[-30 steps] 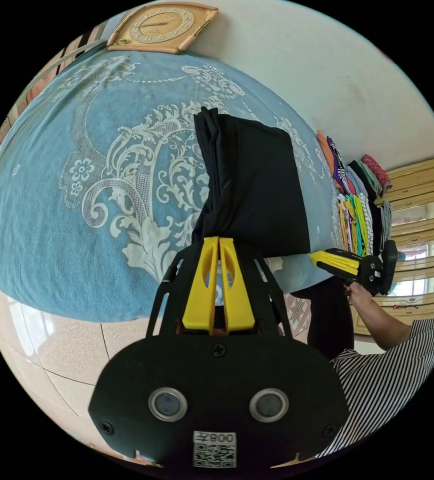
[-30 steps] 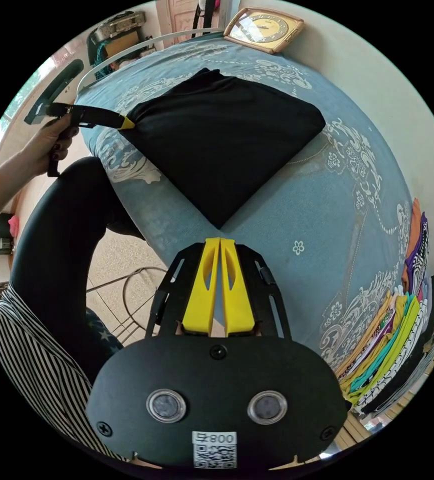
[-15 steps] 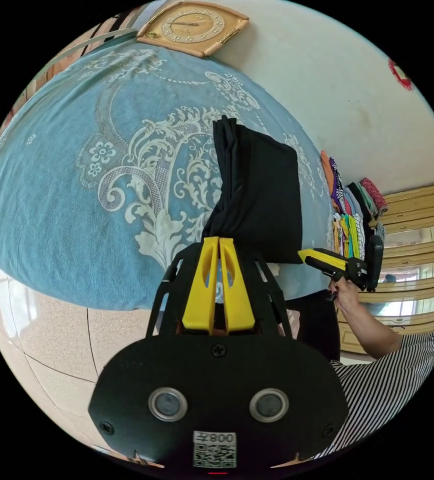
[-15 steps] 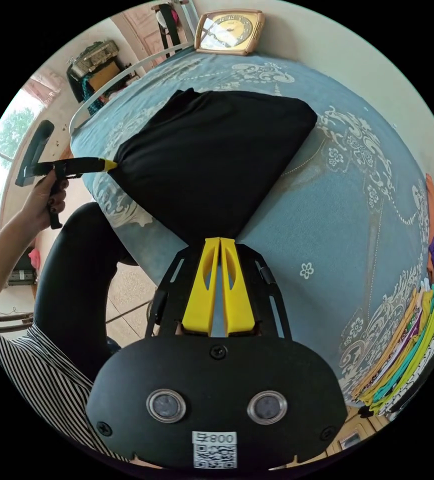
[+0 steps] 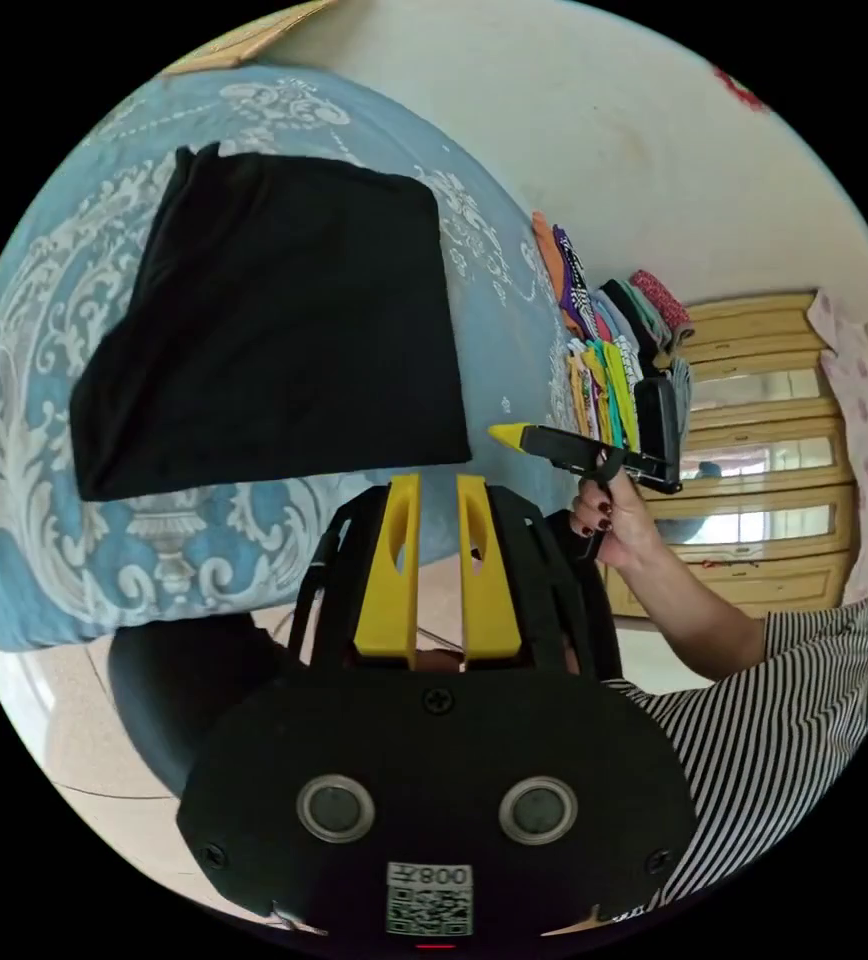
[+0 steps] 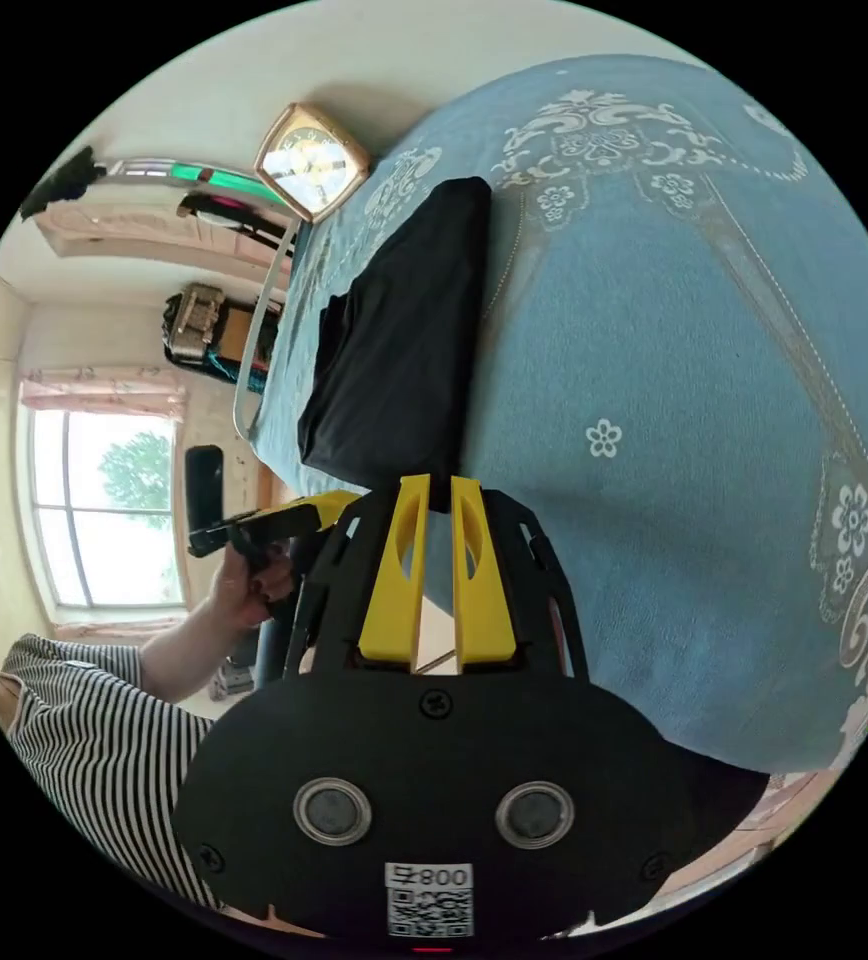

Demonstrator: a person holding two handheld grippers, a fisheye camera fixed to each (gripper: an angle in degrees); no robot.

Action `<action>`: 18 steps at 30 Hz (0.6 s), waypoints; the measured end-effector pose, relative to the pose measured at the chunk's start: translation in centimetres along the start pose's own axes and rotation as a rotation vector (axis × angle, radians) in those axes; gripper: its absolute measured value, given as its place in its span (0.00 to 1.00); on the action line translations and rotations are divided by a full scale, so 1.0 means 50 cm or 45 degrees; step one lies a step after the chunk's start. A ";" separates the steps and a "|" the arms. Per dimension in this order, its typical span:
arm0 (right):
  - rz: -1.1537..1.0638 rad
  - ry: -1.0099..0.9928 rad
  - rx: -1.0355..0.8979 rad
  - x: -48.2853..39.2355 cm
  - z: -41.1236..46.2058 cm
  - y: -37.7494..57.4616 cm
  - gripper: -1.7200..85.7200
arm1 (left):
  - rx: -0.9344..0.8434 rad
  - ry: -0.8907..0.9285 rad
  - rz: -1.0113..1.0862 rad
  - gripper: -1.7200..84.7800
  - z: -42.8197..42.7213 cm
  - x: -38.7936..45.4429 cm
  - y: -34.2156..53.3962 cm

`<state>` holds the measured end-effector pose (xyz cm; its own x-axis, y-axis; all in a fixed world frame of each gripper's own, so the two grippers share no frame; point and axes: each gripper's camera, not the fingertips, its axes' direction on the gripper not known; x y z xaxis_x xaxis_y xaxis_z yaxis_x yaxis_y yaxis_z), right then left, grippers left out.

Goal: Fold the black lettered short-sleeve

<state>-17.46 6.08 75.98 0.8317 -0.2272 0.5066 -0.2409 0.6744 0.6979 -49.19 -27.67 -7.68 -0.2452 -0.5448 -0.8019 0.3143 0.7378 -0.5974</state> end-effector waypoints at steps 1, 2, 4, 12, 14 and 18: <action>0.042 -0.056 0.008 0.029 -0.010 0.003 0.08 | 0.003 0.051 -0.038 0.10 0.012 -0.013 0.000; 0.077 -0.099 -0.002 0.055 -0.014 0.004 0.09 | -0.007 0.140 -0.105 0.10 0.034 -0.037 -0.001; 0.111 -0.161 -0.019 0.088 -0.016 0.004 0.10 | -0.018 0.202 -0.197 0.09 0.062 -0.070 0.002; 0.209 -0.309 -0.063 0.180 -0.004 -0.009 0.11 | 0.037 0.358 -0.317 0.05 0.091 -0.144 0.029; 0.241 -0.358 -0.062 0.204 -0.005 -0.011 0.11 | 0.045 0.376 -0.308 0.04 0.087 -0.148 0.035; 0.271 -0.419 -0.064 0.231 -0.010 -0.015 0.12 | 0.084 0.441 -0.291 0.04 0.071 -0.154 0.051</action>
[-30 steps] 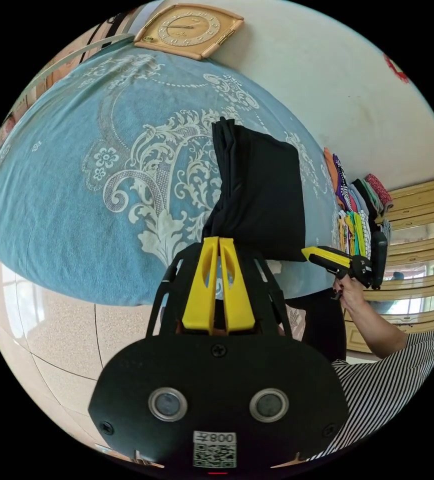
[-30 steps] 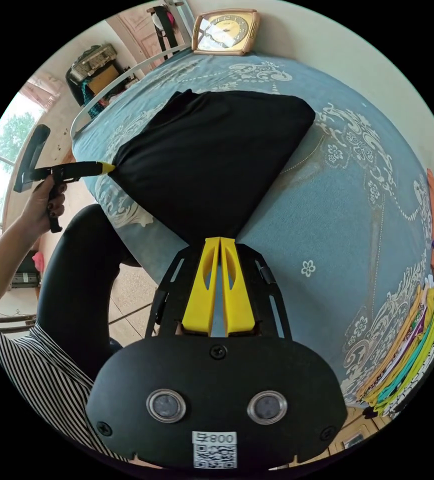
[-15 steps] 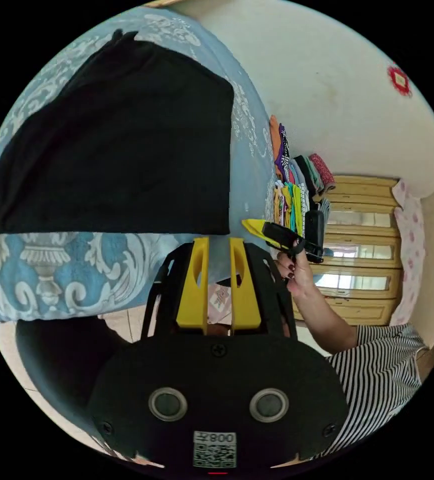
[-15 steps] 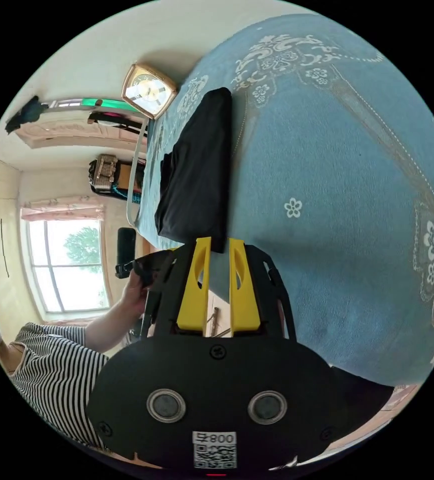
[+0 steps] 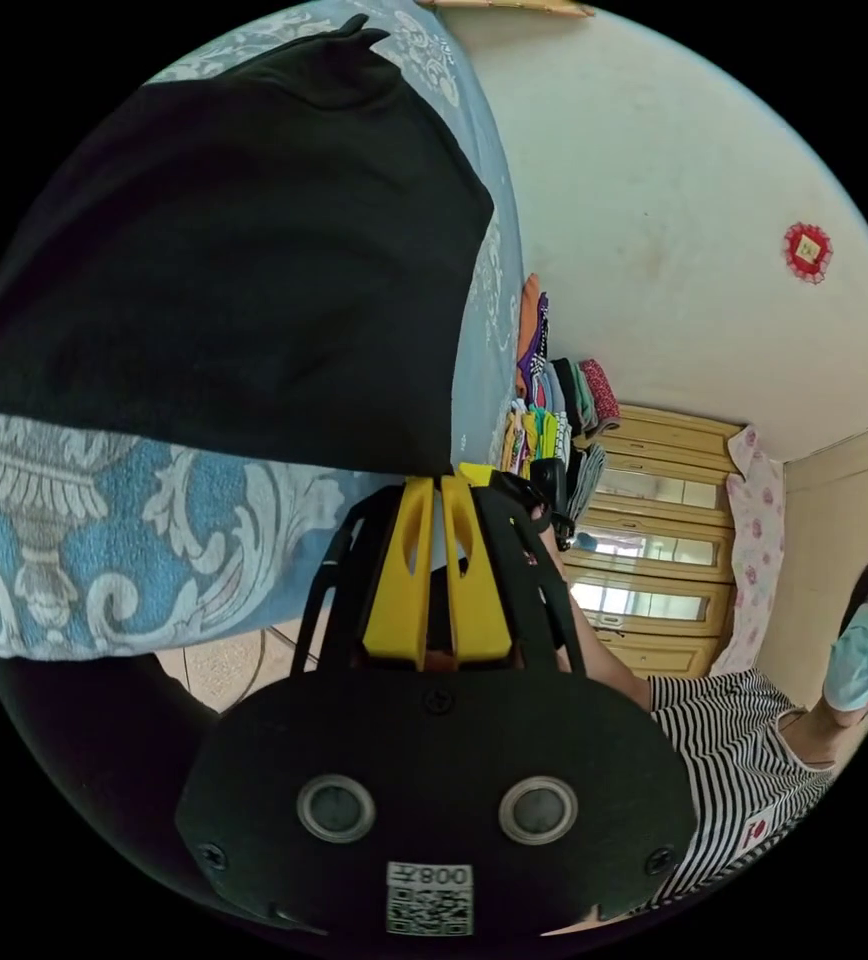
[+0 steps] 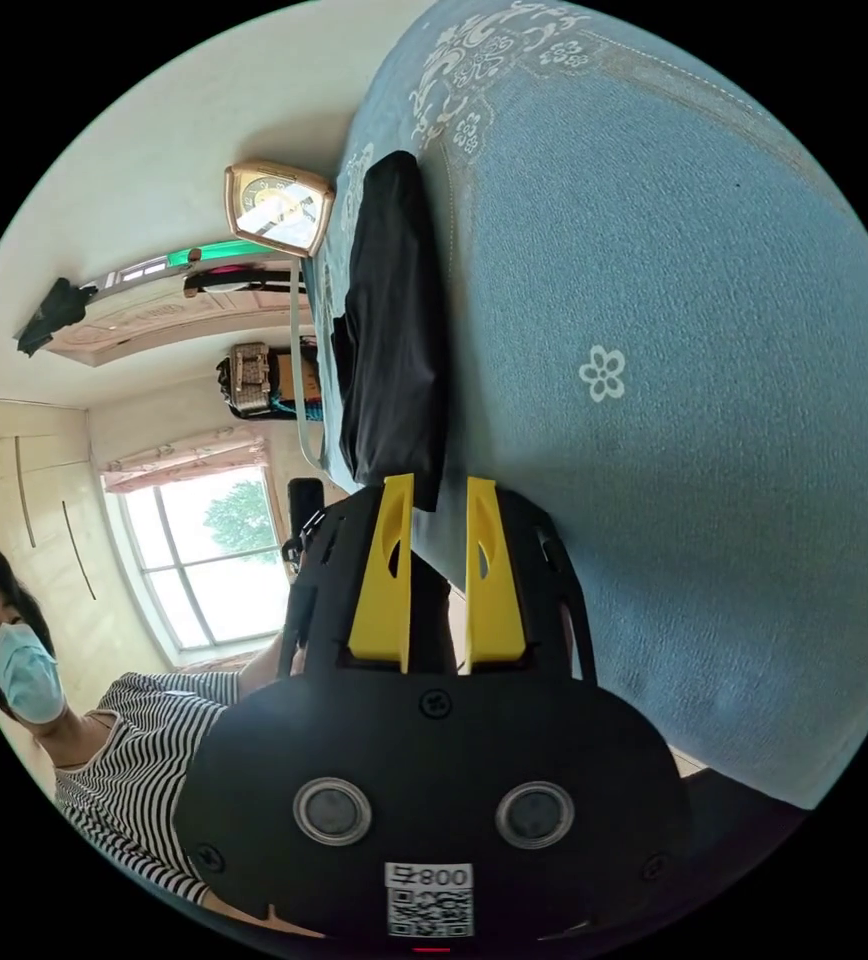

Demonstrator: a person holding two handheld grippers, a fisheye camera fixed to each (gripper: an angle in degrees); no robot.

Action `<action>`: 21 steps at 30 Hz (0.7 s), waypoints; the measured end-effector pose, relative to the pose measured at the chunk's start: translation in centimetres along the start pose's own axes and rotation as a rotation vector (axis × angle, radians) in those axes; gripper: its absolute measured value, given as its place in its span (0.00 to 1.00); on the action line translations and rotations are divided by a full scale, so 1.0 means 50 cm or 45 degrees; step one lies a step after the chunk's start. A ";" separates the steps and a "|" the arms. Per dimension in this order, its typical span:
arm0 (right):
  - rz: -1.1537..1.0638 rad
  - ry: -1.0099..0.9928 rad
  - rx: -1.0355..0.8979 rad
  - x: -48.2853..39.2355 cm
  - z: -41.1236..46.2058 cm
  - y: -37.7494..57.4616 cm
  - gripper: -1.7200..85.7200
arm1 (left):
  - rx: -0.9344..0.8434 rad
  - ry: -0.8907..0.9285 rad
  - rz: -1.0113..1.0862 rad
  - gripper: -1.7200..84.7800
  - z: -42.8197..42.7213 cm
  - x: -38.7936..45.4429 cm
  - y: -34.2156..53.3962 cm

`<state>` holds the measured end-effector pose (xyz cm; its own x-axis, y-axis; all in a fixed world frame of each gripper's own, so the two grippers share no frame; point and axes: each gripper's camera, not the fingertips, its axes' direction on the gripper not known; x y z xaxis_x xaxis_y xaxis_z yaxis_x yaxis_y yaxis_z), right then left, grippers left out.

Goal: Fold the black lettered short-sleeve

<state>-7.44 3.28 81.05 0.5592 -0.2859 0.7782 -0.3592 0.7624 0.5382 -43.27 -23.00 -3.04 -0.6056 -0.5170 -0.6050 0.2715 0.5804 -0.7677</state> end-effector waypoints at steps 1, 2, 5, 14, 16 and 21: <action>0.010 -0.028 0.000 0.006 -0.003 -0.003 0.12 | 0.002 0.006 0.001 0.04 -0.003 -0.001 0.002; 0.021 -0.071 0.004 0.013 -0.006 -0.005 0.12 | 0.007 0.015 0.003 0.04 -0.007 -0.003 0.005; 0.048 -0.135 0.009 0.026 -0.010 -0.014 0.11 | 0.007 0.016 0.003 0.04 -0.015 -0.010 0.012; 0.006 -0.180 -0.018 0.001 -0.055 -0.025 0.05 | 0.082 0.065 -0.001 0.05 -0.085 -0.025 0.057; -0.025 -0.214 -0.013 -0.017 -0.071 -0.028 0.05 | 0.123 0.088 -0.006 0.06 -0.115 -0.029 0.073; -0.112 -0.263 -0.014 -0.076 -0.106 -0.037 0.04 | 0.253 0.125 -0.060 0.11 -0.203 -0.048 0.108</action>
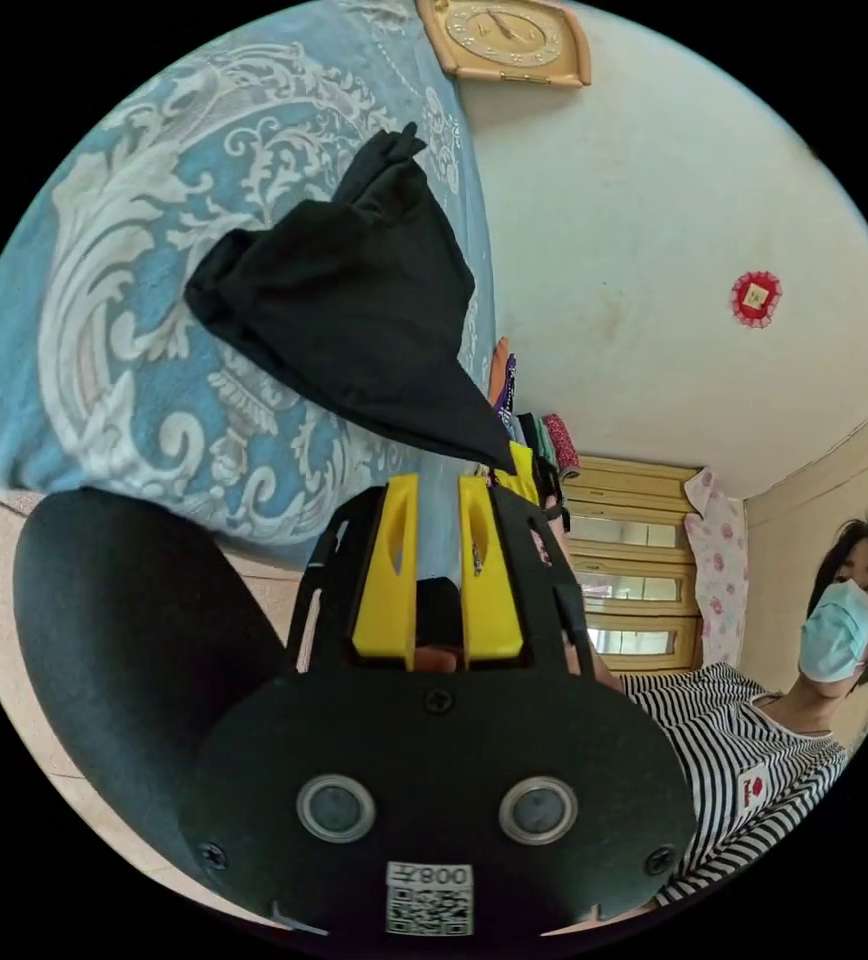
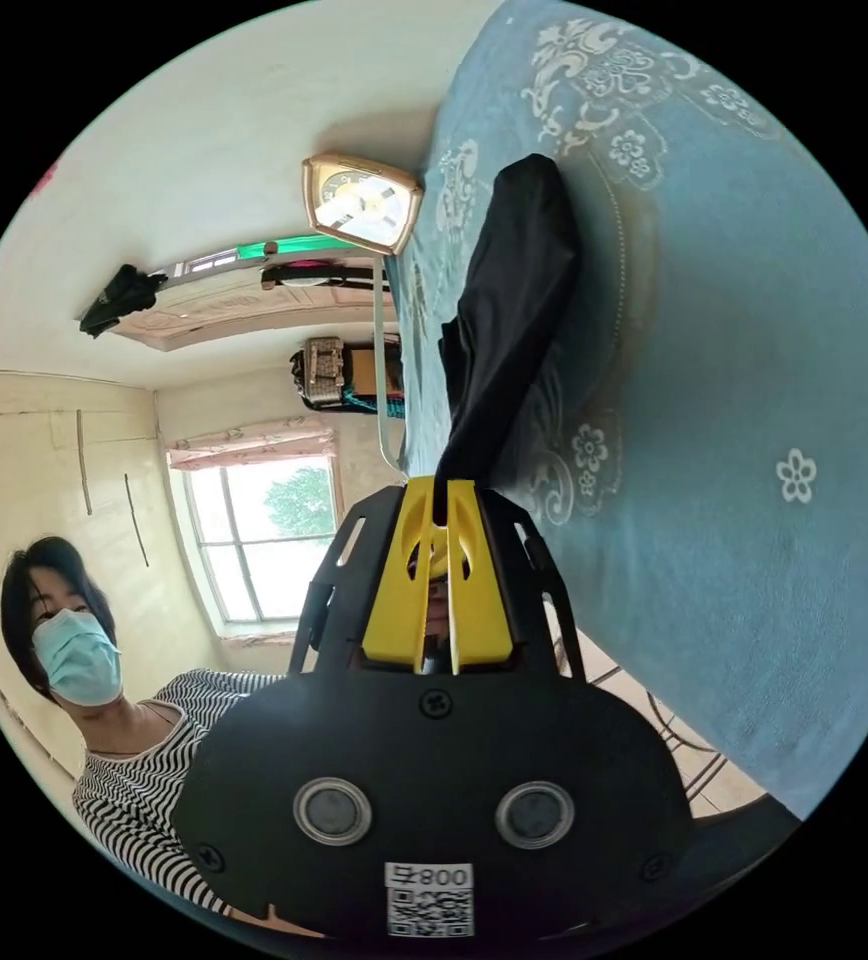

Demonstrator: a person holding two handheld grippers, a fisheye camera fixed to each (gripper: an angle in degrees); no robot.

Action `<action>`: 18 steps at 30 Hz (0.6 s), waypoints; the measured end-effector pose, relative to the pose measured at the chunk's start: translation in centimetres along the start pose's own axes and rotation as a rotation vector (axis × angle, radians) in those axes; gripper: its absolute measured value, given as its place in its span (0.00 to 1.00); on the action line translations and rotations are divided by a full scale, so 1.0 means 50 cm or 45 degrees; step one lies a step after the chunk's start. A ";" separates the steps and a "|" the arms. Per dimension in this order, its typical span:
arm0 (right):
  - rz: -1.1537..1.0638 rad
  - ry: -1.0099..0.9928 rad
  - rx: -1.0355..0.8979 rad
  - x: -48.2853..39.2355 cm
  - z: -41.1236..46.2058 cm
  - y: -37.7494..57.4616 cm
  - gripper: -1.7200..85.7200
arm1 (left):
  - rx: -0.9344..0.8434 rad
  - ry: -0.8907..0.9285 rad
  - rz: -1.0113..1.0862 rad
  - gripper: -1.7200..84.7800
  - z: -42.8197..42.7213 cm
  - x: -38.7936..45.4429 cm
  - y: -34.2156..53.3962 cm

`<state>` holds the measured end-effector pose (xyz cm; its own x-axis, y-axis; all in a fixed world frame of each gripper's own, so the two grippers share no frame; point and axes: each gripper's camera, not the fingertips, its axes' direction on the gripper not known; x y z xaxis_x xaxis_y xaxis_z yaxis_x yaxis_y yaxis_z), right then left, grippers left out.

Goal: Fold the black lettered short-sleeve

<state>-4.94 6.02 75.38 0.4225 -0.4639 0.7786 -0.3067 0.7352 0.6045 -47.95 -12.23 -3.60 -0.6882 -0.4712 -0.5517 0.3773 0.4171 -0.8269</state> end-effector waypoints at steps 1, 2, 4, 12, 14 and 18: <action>-0.018 -0.005 -0.005 -0.015 -0.006 -0.004 0.04 | 0.017 0.012 -0.012 0.11 -0.008 -0.002 0.000; -0.033 -0.007 -0.009 -0.030 -0.012 -0.006 0.04 | 0.055 0.059 -0.043 0.12 -0.023 -0.009 0.000; -0.051 -0.016 -0.014 -0.049 -0.023 -0.010 0.04 | 0.103 0.133 -0.106 0.13 -0.038 -0.022 -0.003; -0.099 -0.049 -0.014 -0.119 -0.086 -0.014 0.04 | 0.394 0.335 -0.234 0.14 -0.096 -0.019 -0.013; -0.111 -0.050 -0.014 -0.137 -0.109 -0.011 0.04 | 0.461 0.369 -0.258 0.14 -0.106 -0.013 -0.016; -0.120 -0.057 -0.013 -0.159 -0.152 -0.001 0.04 | 0.519 0.348 -0.280 0.12 -0.117 0.025 -0.041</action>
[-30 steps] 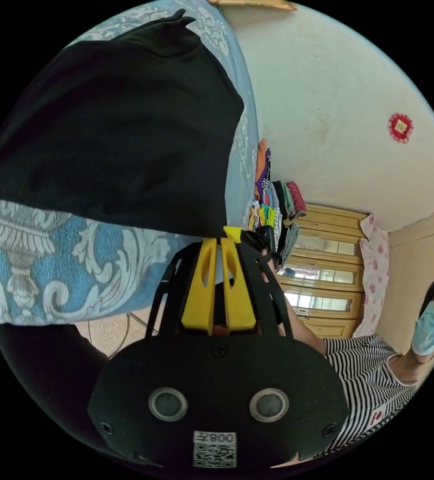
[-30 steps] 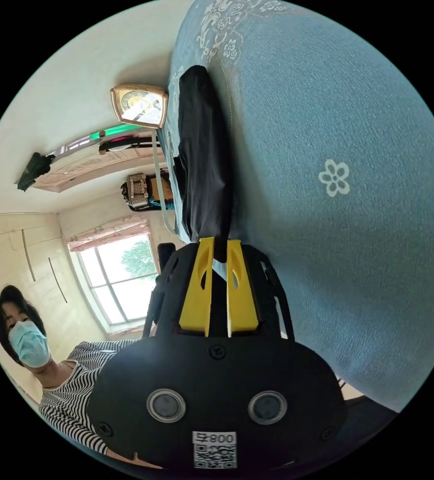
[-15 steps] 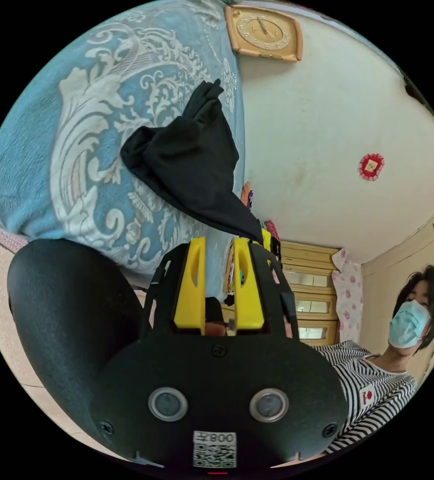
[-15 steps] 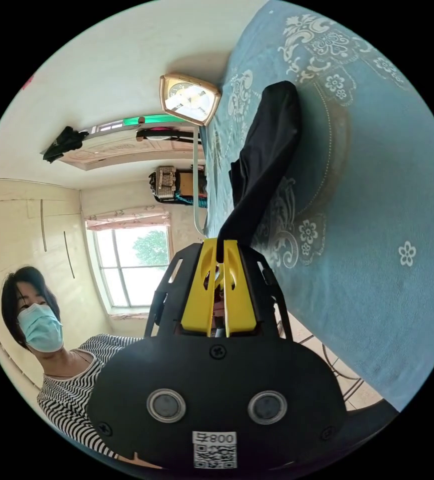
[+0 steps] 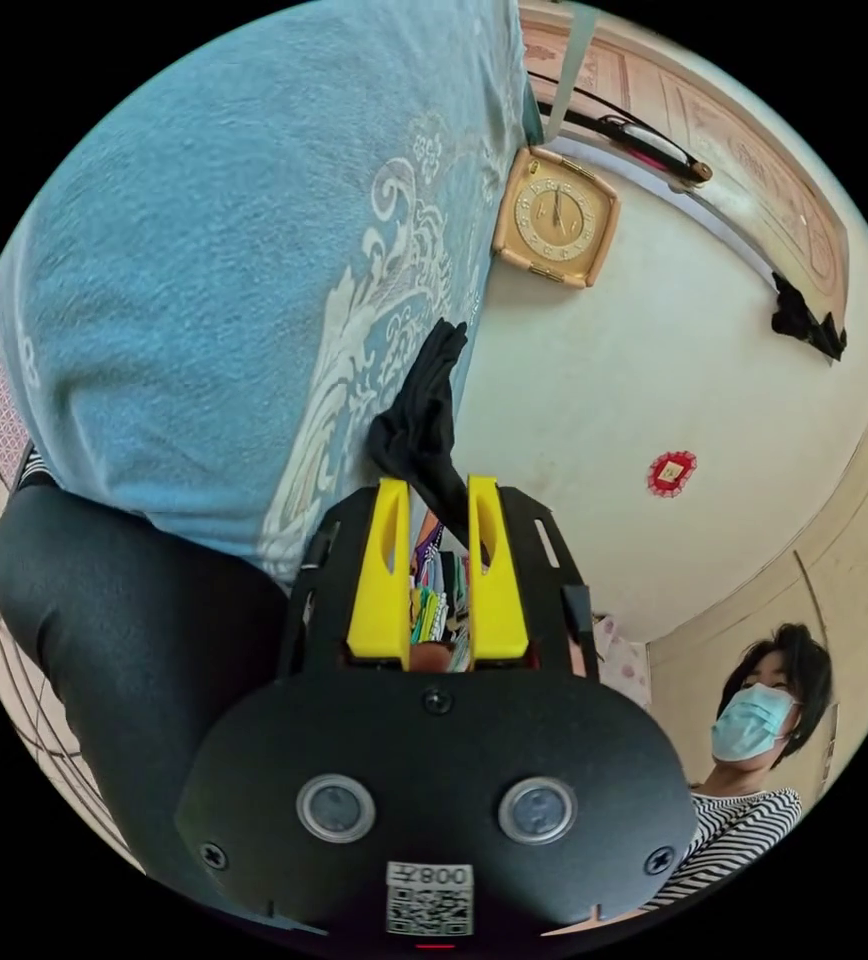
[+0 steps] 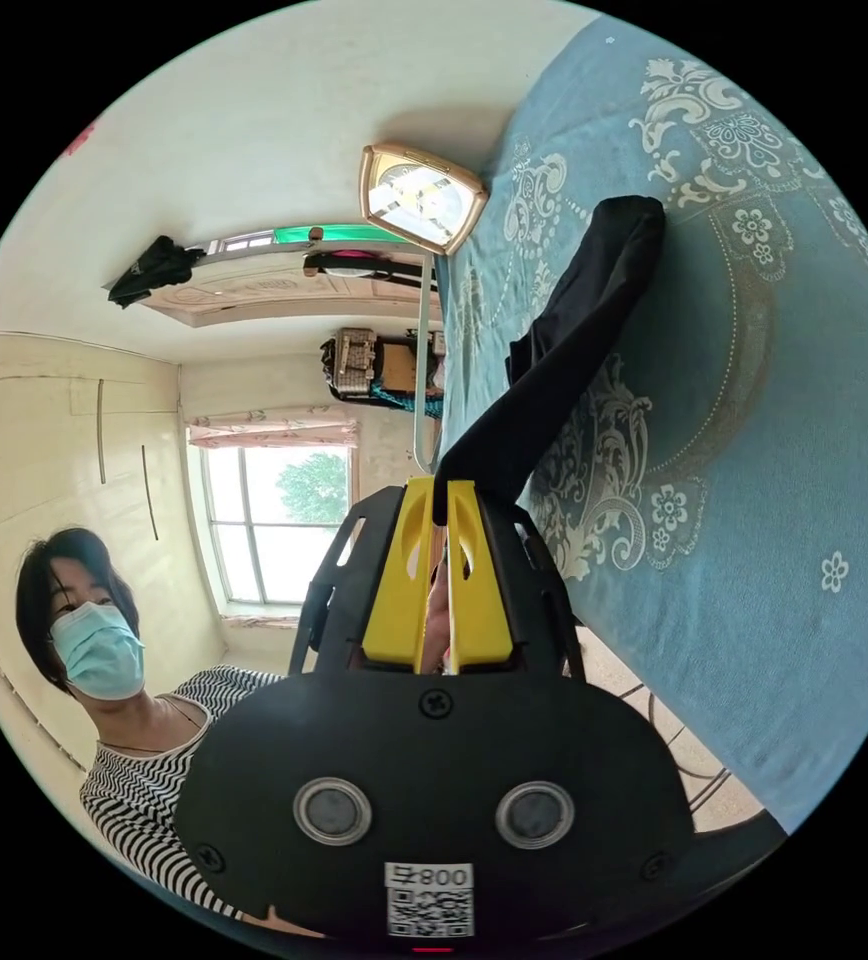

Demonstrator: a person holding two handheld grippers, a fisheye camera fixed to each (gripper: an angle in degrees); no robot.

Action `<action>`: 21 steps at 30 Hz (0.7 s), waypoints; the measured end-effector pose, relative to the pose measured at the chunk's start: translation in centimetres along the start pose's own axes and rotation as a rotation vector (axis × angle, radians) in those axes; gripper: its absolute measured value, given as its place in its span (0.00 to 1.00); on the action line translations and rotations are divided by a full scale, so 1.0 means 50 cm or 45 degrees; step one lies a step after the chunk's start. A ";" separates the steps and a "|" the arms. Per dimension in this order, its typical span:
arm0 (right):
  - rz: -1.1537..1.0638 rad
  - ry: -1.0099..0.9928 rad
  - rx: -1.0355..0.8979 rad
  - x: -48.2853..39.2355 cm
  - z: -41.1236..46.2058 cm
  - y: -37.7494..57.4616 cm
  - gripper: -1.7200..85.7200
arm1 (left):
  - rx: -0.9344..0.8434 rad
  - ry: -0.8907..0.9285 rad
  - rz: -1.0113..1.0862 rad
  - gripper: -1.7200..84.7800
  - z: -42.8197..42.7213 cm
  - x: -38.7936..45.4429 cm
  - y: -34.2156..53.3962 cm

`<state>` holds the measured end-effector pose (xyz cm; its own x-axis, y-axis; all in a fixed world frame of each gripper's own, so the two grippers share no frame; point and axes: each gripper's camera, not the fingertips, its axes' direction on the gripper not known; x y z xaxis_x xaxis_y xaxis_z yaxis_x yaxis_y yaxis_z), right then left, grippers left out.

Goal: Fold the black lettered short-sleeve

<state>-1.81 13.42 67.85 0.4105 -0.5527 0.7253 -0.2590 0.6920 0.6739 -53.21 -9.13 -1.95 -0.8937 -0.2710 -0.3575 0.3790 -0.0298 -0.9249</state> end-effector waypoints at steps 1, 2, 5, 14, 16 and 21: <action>0.003 0.003 -0.002 -0.006 -0.015 0.004 0.04 | 0.005 -0.005 0.000 0.11 0.003 0.007 -0.002; 0.005 0.014 -0.009 -0.011 -0.031 0.009 0.04 | 0.008 -0.011 -0.001 0.10 0.012 0.021 -0.005; 0.020 0.038 -0.007 -0.023 -0.075 0.026 0.04 | 0.007 -0.042 0.006 0.07 0.042 0.067 0.001; 0.006 0.073 0.014 -0.086 -0.269 0.135 0.04 | -0.124 -0.122 0.205 0.06 0.158 0.291 0.087; 0.001 0.069 0.020 -0.100 -0.316 0.173 0.04 | -0.176 -0.137 0.251 0.06 0.186 0.343 0.116; -0.041 0.033 0.067 -0.150 -0.451 0.282 0.04 | -0.316 -0.120 0.370 0.05 0.298 0.497 0.215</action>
<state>11.18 37.82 68.74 0.4416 -0.5620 0.6994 -0.2905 0.6480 0.7040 -67.75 -30.50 -18.85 -0.7274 -0.3216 -0.6062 0.5328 0.2919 -0.7943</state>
